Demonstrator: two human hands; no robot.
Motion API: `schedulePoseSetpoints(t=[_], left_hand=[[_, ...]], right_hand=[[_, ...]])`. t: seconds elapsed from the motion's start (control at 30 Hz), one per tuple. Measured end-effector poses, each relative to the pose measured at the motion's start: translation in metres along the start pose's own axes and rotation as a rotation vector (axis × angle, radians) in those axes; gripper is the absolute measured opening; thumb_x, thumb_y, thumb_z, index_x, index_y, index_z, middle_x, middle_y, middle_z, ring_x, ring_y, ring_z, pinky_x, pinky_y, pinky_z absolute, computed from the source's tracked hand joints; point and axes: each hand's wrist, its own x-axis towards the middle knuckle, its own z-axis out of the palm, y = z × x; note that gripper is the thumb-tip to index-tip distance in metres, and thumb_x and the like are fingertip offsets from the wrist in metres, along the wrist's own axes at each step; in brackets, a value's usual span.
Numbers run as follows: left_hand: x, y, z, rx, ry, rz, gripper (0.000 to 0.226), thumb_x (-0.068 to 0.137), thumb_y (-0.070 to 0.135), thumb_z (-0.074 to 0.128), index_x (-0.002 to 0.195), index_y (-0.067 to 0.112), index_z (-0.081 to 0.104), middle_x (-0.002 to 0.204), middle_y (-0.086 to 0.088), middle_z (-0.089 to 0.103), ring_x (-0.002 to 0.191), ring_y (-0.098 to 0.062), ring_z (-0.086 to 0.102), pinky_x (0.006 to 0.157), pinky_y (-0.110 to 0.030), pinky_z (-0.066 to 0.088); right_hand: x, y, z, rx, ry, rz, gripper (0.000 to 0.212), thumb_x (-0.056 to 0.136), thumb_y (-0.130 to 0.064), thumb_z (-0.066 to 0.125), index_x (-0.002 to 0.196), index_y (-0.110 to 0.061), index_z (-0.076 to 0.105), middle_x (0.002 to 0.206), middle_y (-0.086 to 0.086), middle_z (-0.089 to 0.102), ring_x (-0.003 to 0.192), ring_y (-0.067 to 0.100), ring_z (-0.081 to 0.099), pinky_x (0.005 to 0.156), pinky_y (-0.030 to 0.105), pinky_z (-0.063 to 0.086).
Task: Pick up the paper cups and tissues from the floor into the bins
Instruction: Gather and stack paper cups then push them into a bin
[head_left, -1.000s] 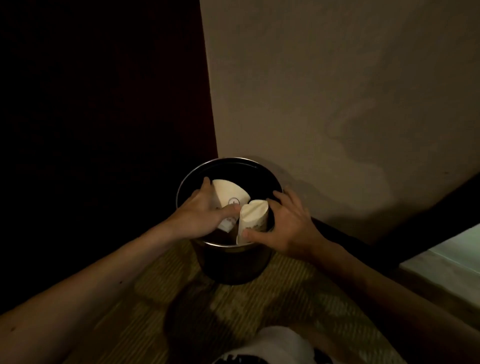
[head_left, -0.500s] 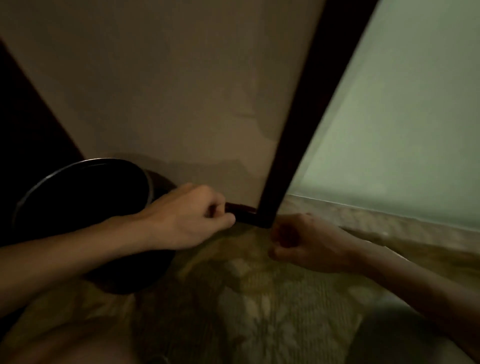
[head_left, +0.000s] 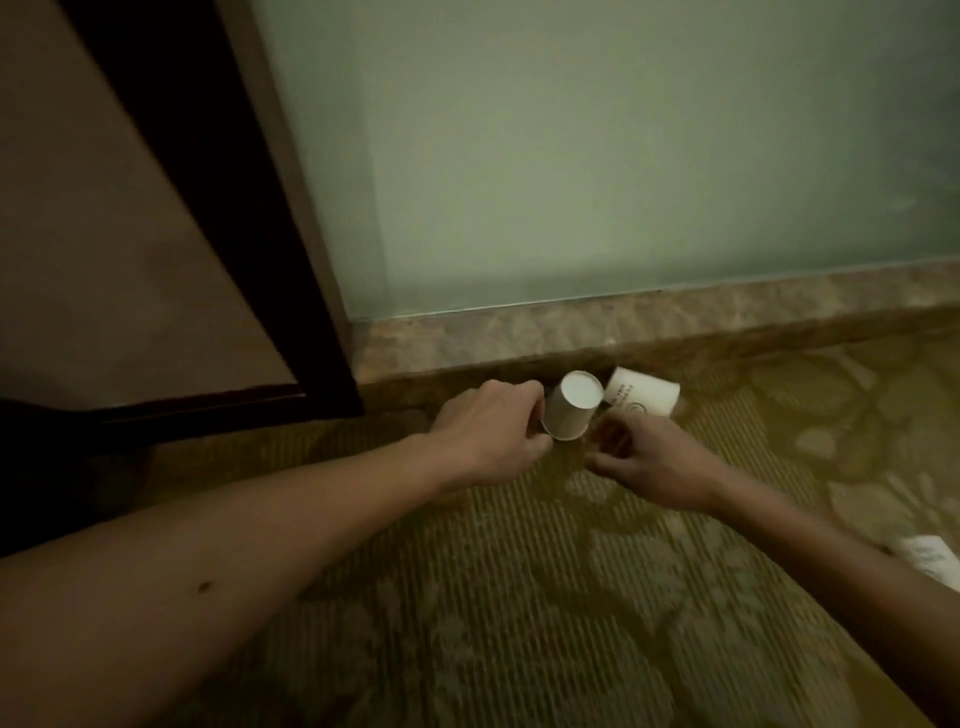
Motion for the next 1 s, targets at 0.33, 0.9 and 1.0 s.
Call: schedulePoseSetpoints(t=[0.33, 0.9, 1.0], left_hand=[[0.099, 0.02, 0.087, -0.183, 0.154, -0.147, 0.071, 0.078, 0.043, 0.078, 0.132, 0.025, 0.035, 0.132, -0.004, 0.042, 0.122, -0.024, 0.044, 0.092, -0.035, 0.04], [0.144, 0.034, 0.112, -0.564, 0.119, -0.271, 0.059, 0.074, 0.052, 0.076, 0.118, 0.026, 0.046, 0.112, 0.005, 0.056, 0.102, -0.015, 0.056, 0.077, -0.03, 0.045], [0.14, 0.037, 0.118, -0.623, -0.024, -0.273, 0.059, 0.082, 0.041, 0.068, 0.133, 0.027, 0.043, 0.12, 0.001, 0.051, 0.108, -0.019, 0.054, 0.094, -0.039, 0.047]], right_hand=[[0.058, 0.102, 0.001, -0.201, 0.435, 0.106, 0.07, 0.087, -0.03, 0.07, 0.146, -0.013, 0.035, 0.145, 0.009, 0.041, 0.133, 0.027, 0.039, 0.106, 0.047, 0.039], [0.05, 0.142, 0.015, 0.334, 0.308, 0.291, 0.063, 0.083, -0.039, 0.074, 0.135, -0.017, 0.046, 0.118, -0.003, 0.058, 0.101, 0.015, 0.059, 0.078, 0.031, 0.052], [0.019, 0.148, 0.017, 0.626, 0.324, 0.321, 0.049, 0.086, -0.039, 0.072, 0.128, -0.02, 0.056, 0.107, -0.01, 0.066, 0.092, 0.008, 0.065, 0.074, 0.028, 0.054]])
